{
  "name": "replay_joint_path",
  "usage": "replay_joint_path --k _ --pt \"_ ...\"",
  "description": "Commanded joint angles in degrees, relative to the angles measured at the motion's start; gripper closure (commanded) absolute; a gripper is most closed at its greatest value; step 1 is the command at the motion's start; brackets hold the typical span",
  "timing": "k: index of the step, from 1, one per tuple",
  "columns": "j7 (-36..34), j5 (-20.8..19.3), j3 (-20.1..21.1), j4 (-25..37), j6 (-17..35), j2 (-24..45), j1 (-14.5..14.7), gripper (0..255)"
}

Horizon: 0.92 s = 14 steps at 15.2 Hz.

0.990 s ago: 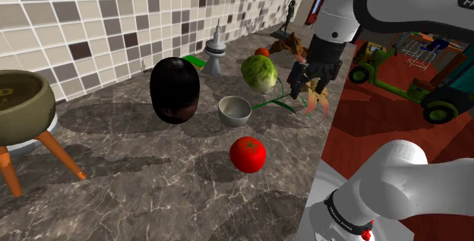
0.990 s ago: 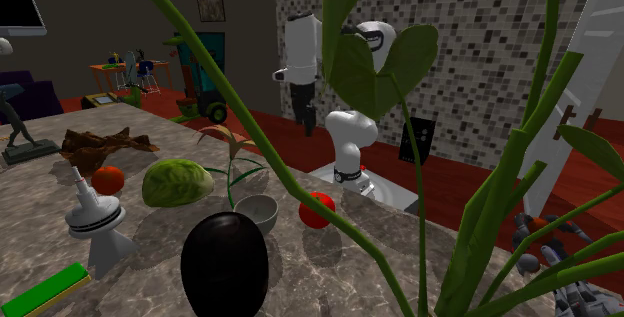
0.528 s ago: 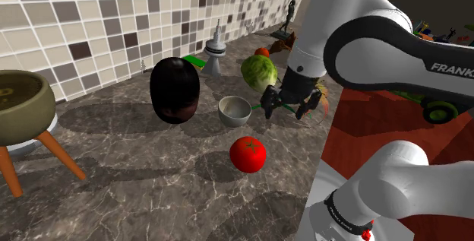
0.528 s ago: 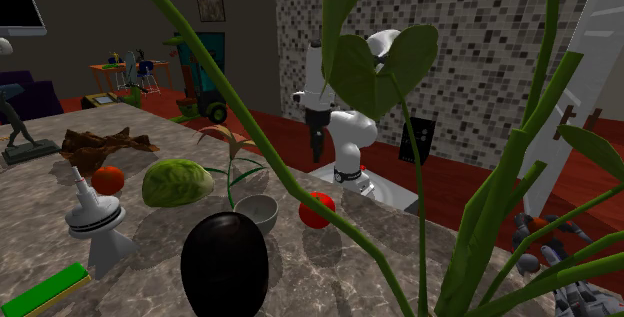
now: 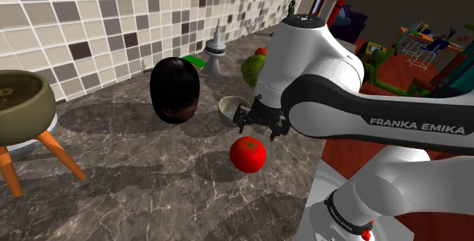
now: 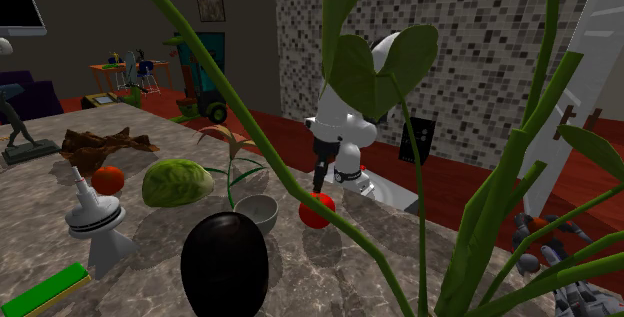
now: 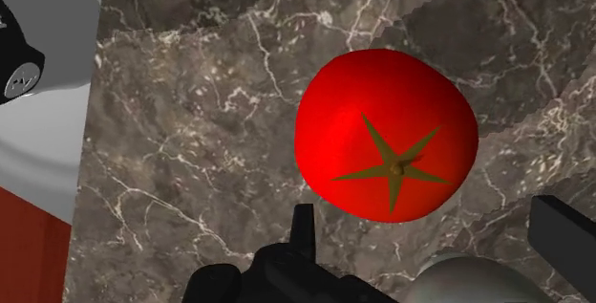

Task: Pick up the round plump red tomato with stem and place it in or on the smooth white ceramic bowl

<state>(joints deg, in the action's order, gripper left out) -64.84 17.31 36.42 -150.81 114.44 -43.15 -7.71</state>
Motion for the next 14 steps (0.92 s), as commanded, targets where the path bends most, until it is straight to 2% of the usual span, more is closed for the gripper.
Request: replay_joint_path --k 1,6,14 --pt "-0.98 0.36 1.13 -0.88 2.09 0.94 -0.43 0" --pt "-1.05 1.05 2.88 -3.84 7.25 3.17 -0.89 0" --pt "-1.05 1.05 2.87 -3.84 7.24 3.17 -0.89 0"
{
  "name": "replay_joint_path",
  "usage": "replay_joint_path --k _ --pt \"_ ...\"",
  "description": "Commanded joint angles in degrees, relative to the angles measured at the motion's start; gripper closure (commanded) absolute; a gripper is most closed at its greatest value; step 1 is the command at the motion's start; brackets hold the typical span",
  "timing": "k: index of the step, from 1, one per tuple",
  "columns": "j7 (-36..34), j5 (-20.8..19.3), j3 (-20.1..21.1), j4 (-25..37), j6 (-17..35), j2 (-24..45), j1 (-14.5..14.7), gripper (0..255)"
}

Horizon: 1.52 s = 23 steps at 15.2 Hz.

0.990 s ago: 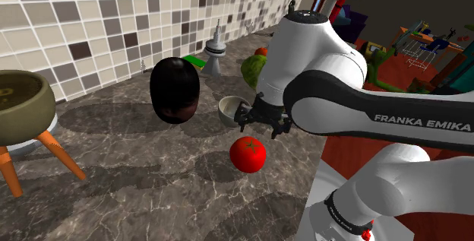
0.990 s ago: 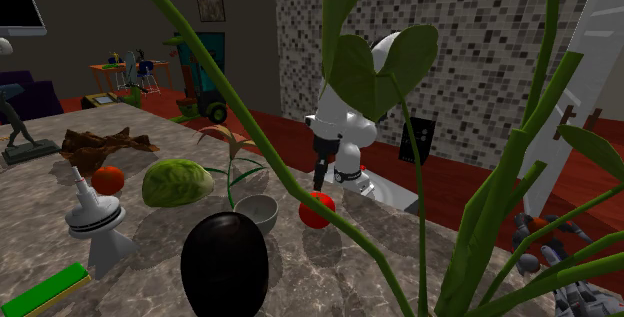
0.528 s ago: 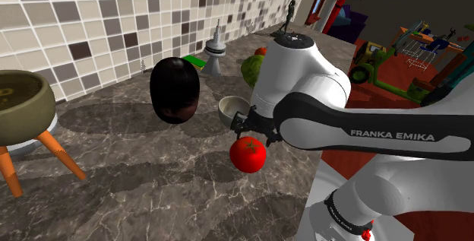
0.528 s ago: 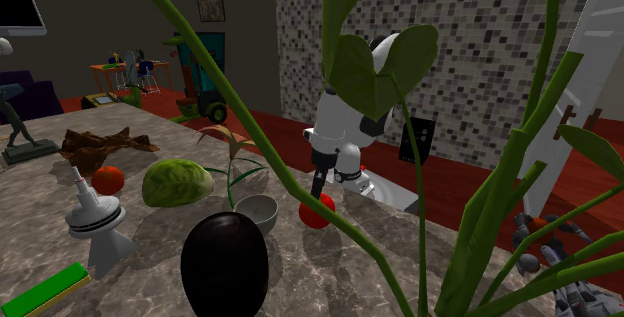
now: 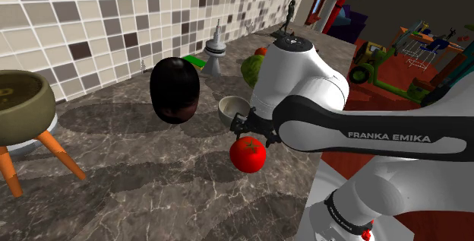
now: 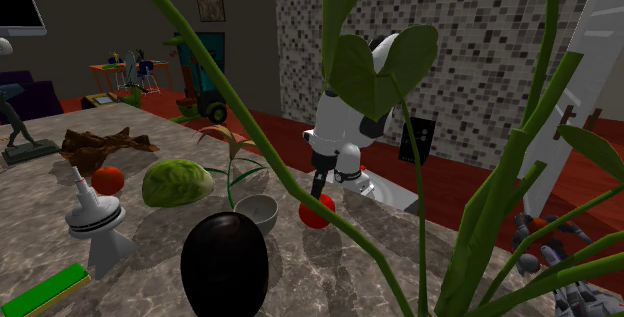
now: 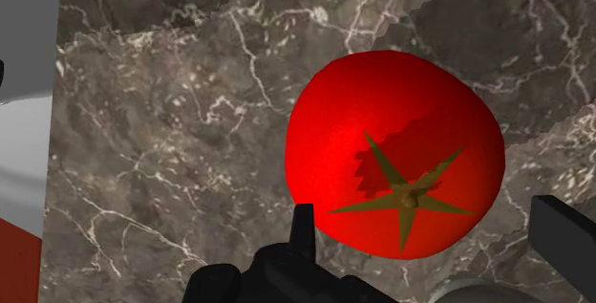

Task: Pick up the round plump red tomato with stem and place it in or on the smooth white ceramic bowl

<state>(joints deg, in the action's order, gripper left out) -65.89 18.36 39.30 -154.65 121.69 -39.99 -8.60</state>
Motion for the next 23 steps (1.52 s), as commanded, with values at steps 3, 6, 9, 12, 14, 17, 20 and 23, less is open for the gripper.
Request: replay_joint_path --k 3,6,9,12,14,17,20,23 --pt "0.0 0.0 0.0 0.0 0.0 0.0 0.0 255" --pt "0.0 -0.01 0.01 0.02 0.01 0.02 -0.02 255" --pt "0.0 -0.01 0.02 0.01 0.04 0.05 -0.03 255" --pt "0.21 -0.33 -0.77 1.02 -1.83 -0.82 0.07 255" --pt "0.4 -0.67 -1.51 2.08 -3.62 -1.55 0.11 255" --pt "0.66 -1.21 -2.56 3.76 -6.23 -2.49 0.1 255" --pt "0.89 -1.77 -3.54 5.53 -8.76 -3.24 0.03 255" --pt "1.1 -2.34 -4.46 7.4 -11.2 -3.82 -0.09 255"
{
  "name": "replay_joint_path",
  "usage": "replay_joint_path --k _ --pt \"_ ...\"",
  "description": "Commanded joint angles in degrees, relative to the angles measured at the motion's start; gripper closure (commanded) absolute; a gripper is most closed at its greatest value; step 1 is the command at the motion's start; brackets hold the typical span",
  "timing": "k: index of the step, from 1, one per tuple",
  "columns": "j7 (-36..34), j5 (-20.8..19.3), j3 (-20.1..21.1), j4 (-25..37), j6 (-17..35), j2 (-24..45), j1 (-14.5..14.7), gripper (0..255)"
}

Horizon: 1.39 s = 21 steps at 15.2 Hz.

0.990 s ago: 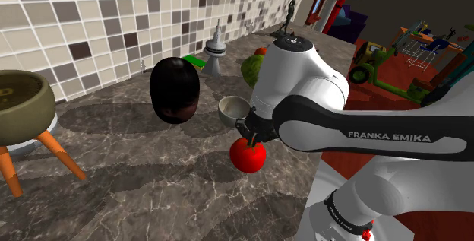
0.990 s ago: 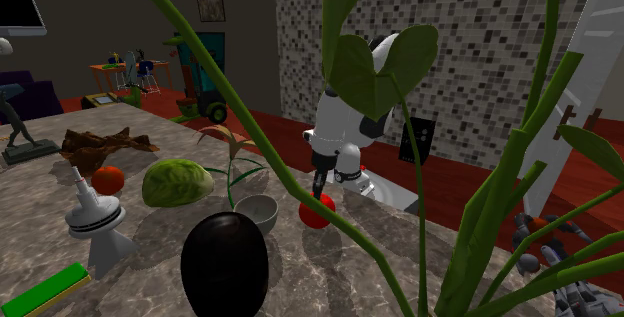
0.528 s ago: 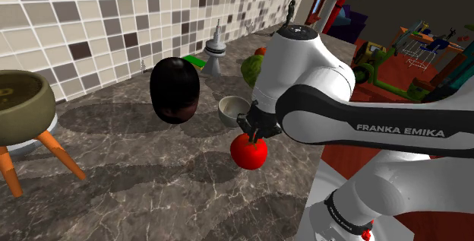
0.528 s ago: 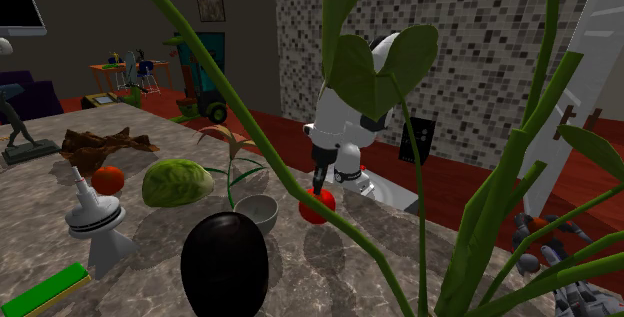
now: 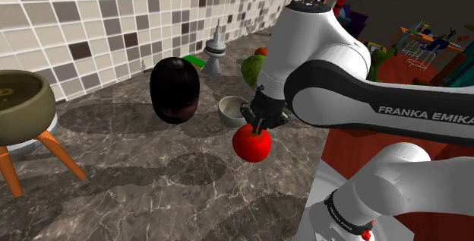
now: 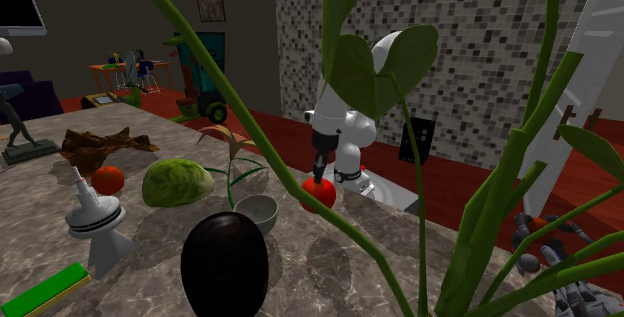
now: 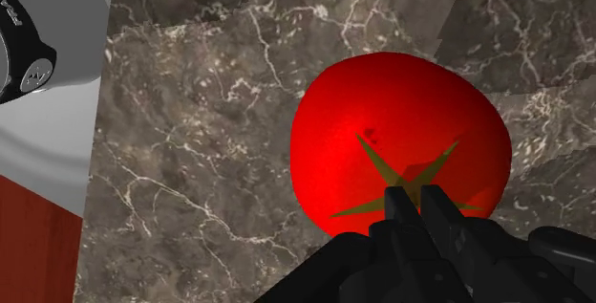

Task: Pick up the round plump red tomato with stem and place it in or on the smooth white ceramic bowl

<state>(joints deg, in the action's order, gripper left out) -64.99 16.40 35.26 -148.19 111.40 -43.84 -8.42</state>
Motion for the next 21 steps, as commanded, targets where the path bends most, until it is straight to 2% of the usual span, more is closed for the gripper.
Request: replay_joint_path --k 1,20,21 --pt "0.27 -0.57 -0.72 1.58 -1.71 -0.13 -0.31 255" --pt "1.09 -3.89 -4.98 15.17 -15.43 -0.21 -1.78 255" --pt "1.7 -4.7 -5.28 16.62 -15.2 1.48 -2.74 255"
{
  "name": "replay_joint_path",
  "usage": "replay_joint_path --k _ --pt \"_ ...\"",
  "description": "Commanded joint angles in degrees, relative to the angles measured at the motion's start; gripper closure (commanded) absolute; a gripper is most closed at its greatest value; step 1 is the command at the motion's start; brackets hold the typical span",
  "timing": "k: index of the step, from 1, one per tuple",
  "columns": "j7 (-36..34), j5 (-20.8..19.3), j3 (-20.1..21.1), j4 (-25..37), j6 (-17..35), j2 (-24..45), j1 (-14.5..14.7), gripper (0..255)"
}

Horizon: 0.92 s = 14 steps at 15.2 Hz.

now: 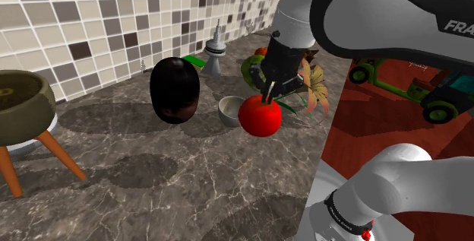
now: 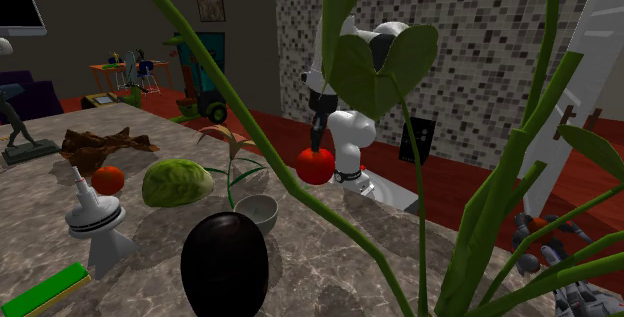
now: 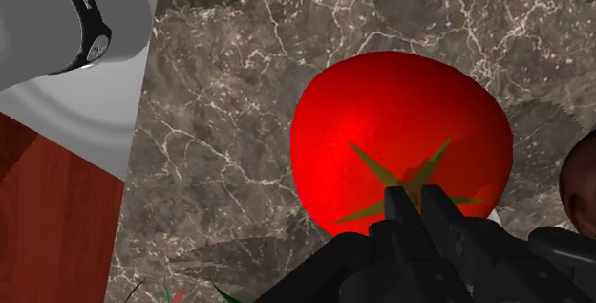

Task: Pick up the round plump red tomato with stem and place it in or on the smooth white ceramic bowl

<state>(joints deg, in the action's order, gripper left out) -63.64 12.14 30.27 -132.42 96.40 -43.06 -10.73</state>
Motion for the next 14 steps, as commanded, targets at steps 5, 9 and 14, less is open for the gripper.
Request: replay_joint_path --k 5,9,14 --pt "2.78 -4.42 -1.19 9.01 0.3 9.56 -4.88 255" --pt "3.99 -7.68 -1.27 16.74 -0.21 17.13 -7.97 255" --pt "4.62 -12.21 -0.62 28.18 -2.18 27.4 -11.04 255"
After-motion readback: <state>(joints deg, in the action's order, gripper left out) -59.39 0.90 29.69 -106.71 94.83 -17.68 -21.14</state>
